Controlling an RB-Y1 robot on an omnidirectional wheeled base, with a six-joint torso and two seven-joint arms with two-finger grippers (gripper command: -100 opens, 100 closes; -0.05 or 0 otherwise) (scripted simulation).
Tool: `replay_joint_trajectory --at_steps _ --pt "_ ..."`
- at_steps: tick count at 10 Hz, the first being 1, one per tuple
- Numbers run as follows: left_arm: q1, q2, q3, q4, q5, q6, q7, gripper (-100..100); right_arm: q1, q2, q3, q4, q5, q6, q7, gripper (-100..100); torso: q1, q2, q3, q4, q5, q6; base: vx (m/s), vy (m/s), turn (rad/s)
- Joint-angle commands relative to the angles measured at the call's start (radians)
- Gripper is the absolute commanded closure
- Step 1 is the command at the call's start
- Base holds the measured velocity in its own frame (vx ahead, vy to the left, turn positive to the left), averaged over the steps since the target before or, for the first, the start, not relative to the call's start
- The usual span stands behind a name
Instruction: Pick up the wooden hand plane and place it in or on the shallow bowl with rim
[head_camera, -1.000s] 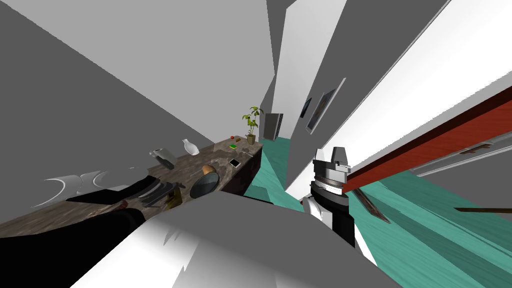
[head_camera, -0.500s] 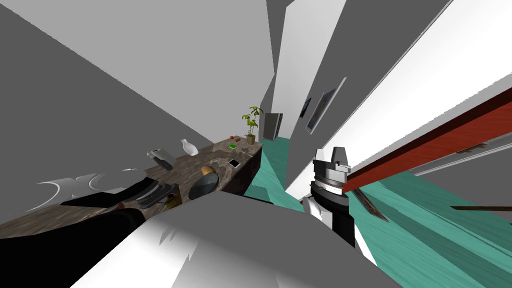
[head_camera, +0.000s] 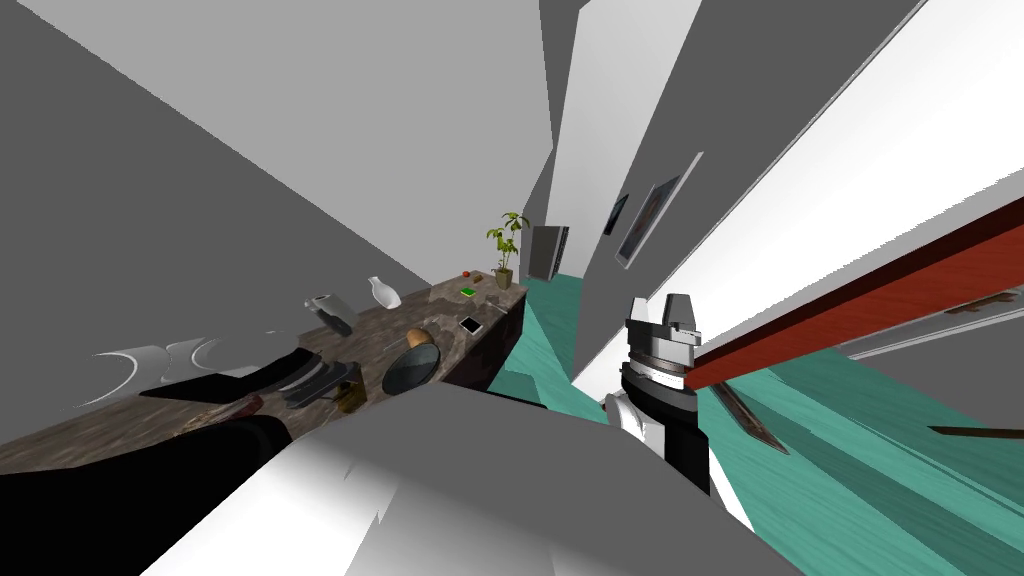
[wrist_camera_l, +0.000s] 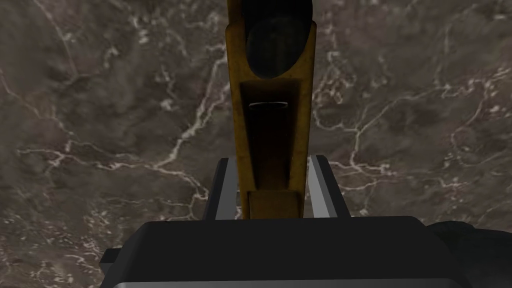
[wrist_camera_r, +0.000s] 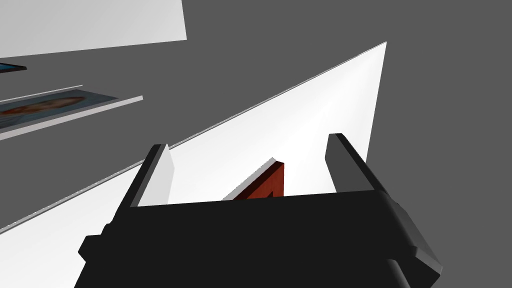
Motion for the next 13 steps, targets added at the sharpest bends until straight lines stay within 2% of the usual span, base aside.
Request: replay_joint_trajectory --at_steps 1,2,3,4,5,6,8,9,10,11,12,13 --pt "0.003 0.024 0.028 0.007 0.008 -0.029 0.01 100 0.0 0.0 0.0 0.0 0.0 0.0 0.0 0 0.0 0.0 0.0 0.0 0.0 0.0 -0.031 -0.014 0.058" --pt "0.003 0.038 0.043 0.011 0.013 -0.044 0.013 100 0.0 0.0 0.0 0.0 0.0 0.0 0.0 0 -0.001 0.0 0.0 0.0 0.0 0.001 -0.029 -0.01 0.057" --pt "0.013 0.031 0.042 -0.002 0.004 -0.029 0.021 100 0.0 0.0 0.0 0.0 0.0 0.0 0.0 0 -0.001 0.0 0.0 0.0 -0.001 0.001 -0.011 -0.003 0.008" --pt "0.014 0.032 0.046 -0.001 0.005 -0.033 0.022 0 0.0 0.0 0.0 0.0 0.0 0.0 0.0 0 0.0 -0.001 0.0 0.0 0.0 0.001 0.0 0.0 0.0" --pt "0.014 0.045 0.077 0.018 0.001 -0.06 0.037 100 0.0 0.0 0.0 0.0 0.0 0.0 0.0 0 0.0 -0.001 -0.001 0.0 0.0 0.001 -0.006 -0.022 0.069" --pt "0.013 0.055 0.102 0.033 -0.003 -0.079 0.05 100 0.0 0.0 0.0 0.0 0.0 0.0 0.0 0 -0.001 -0.001 0.0 0.0 -0.001 0.0 -0.003 -0.037 0.156" --pt "0.013 0.065 0.132 0.052 -0.007 -0.1 0.065 100 0.0 0.0 0.0 0.0 0.0 0.0 0.0 0 -0.003 -0.001 0.0 0.0 -0.002 0.0 -0.004 -0.042 0.069" --pt "0.012 0.078 0.165 0.073 -0.013 -0.125 0.082 100 0.0 0.0 0.0 0.0 0.0 0.0 0.0 0 -0.004 -0.001 0.0 0.001 -0.002 0.0 -0.001 -0.05 0.116" --pt "0.011 0.084 0.183 0.084 -0.016 -0.137 0.091 100 0.0 0.0 0.0 0.0 0.0 0.0 0.0 0 -0.004 -0.001 0.0 0.001 -0.002 -0.001 -0.002 -0.058 0.097" --pt "0.011 0.084 0.183 0.084 -0.016 -0.137 0.091 100 0.0 0.0 0.0 0.0 0.0 0.0 0.0 0 -0.005 -0.001 0.0 0.001 -0.003 -0.001 -0.001 -0.034 0.022" --pt "0.01 0.099 0.219 0.106 -0.021 -0.164 0.108 100 0.0 0.0 0.0 0.0 0.0 0.0 0.0 0 -0.004 -0.001 0.0 0.001 -0.002 0.0 -0.005 -0.042 0.081" --pt "0.01 0.107 0.237 0.117 -0.024 -0.177 0.117 100 0.0 0.0 0.0 0.0 0.0 0.0 0.0 0 -0.004 -0.001 0.0 0.001 -0.003 -0.001 -0.005 -0.047 0.087"
